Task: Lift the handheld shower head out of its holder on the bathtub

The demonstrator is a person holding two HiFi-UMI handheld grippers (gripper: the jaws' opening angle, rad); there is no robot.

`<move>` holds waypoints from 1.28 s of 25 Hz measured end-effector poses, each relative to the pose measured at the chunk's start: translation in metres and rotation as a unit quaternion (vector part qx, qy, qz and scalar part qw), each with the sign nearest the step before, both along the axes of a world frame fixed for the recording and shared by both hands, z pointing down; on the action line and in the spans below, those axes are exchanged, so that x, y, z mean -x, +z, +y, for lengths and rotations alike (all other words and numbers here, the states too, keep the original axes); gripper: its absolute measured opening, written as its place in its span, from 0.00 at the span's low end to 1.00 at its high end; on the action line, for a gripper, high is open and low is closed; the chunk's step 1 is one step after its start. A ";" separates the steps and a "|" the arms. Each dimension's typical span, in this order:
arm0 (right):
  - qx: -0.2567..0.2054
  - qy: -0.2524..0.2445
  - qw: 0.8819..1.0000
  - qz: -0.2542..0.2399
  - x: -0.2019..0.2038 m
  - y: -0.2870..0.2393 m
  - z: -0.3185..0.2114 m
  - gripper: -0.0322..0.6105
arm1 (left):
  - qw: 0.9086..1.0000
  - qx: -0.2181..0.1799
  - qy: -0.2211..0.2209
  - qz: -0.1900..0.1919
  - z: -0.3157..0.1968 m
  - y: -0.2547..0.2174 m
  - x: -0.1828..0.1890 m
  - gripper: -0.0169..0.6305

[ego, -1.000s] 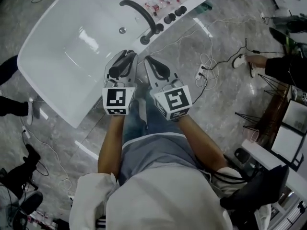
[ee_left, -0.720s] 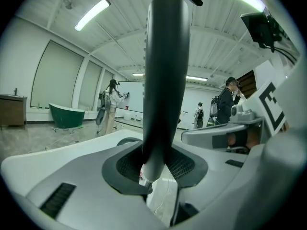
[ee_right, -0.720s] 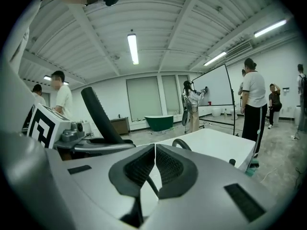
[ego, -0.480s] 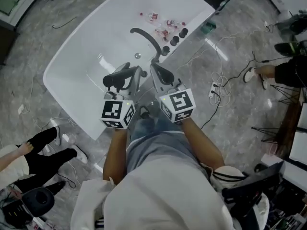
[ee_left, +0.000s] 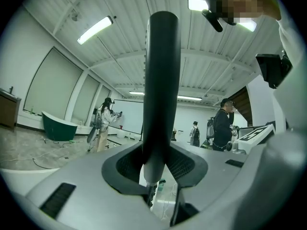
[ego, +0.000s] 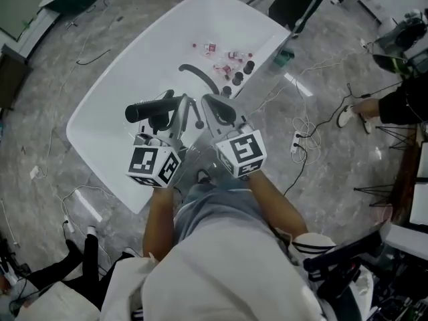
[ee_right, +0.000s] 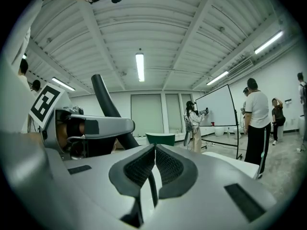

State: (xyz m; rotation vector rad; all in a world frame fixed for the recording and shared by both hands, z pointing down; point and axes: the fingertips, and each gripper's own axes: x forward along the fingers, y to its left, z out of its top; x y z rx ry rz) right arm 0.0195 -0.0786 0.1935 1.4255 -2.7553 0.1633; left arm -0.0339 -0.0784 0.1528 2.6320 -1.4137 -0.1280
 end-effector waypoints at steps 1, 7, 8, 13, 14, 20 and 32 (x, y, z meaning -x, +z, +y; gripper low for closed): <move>-0.005 -0.001 1.000 0.003 0.003 -0.004 -0.002 0.08 | 1.000 0.000 0.000 -0.001 -0.003 -0.001 0.003 0.25; -0.007 0.003 1.000 0.011 0.008 -0.009 -0.005 0.08 | 1.000 0.013 -0.002 -0.008 -0.004 0.009 0.014 0.25; -0.004 0.005 1.000 0.013 0.009 -0.008 -0.006 0.08 | 1.000 0.018 -0.001 -0.008 -0.005 0.012 0.015 0.25; 0.000 0.001 0.999 0.038 0.028 0.000 -0.009 0.08 | 0.999 0.032 -0.010 -0.021 -0.010 0.032 0.030 0.25; 0.001 0.001 0.999 0.040 0.031 0.001 -0.011 0.08 | 0.999 0.035 -0.011 -0.020 -0.012 0.035 0.033 0.25; 0.003 0.005 0.999 0.041 0.038 0.003 -0.012 0.08 | 0.999 0.043 -0.012 -0.012 -0.010 0.039 0.046 0.25; 0.012 0.040 0.998 0.038 0.015 0.008 -0.025 0.08 | 0.998 0.065 -0.005 0.002 -0.012 0.044 0.050 0.25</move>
